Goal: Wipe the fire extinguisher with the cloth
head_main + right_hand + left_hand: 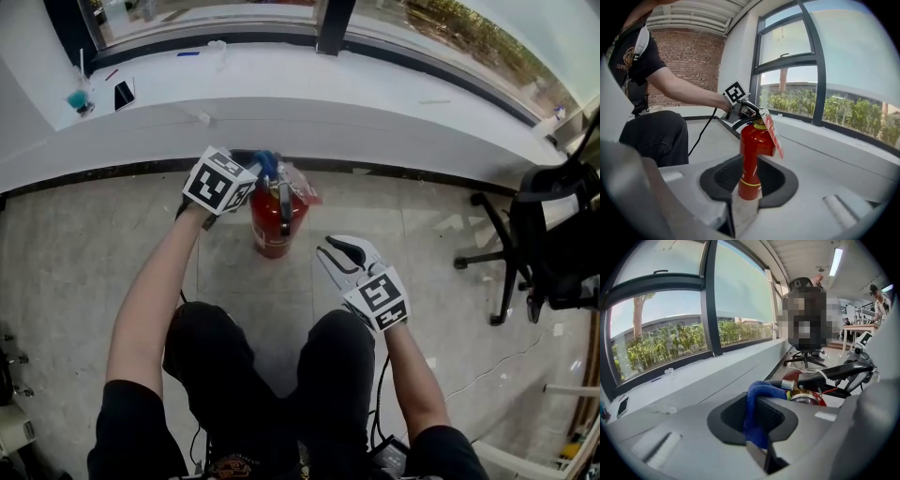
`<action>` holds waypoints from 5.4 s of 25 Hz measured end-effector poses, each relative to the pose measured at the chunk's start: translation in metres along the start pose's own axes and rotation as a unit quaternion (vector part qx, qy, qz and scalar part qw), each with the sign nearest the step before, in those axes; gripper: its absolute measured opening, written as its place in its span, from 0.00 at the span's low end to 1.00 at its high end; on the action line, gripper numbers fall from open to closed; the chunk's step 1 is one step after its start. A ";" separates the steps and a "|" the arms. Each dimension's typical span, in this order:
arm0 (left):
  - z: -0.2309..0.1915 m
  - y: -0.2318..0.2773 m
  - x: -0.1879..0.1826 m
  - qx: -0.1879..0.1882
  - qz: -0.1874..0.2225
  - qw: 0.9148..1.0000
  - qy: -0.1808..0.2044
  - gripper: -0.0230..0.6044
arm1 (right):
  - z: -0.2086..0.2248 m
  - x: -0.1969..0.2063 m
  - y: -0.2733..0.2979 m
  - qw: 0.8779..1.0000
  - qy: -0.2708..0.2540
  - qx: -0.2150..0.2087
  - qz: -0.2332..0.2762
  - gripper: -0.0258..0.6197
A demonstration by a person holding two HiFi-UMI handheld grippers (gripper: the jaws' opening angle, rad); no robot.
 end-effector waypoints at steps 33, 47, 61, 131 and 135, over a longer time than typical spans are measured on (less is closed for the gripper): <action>0.151 -0.040 0.053 0.096 -0.066 0.993 -0.018 0.10 | -0.044 0.016 0.044 0.999 -0.009 -0.039 0.017 0.34; 0.176 -0.026 0.040 0.108 -0.036 0.993 -0.012 0.25 | 0.003 0.026 0.072 0.997 0.047 0.044 0.050 0.10; 0.164 -0.026 0.074 0.080 -0.066 0.993 -0.051 0.15 | 0.077 0.037 0.091 0.984 0.127 0.108 0.068 0.10; 0.131 0.039 0.201 0.054 -0.154 0.975 -0.153 0.14 | 0.003 0.128 0.140 0.977 0.184 -0.087 -0.068 0.09; 0.133 0.054 0.221 0.061 -0.148 0.976 -0.150 0.14 | 0.002 0.154 0.153 0.971 0.204 -0.092 -0.079 0.09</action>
Point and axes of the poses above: the fingertips, and each gripper's own axes: y forward along the fingers, z to its right, x out of its underside, the point moved 5 cm from there along -y, backward along the fingers, and after that the axes turned 2 degrees about y, right-handed, at the moved point
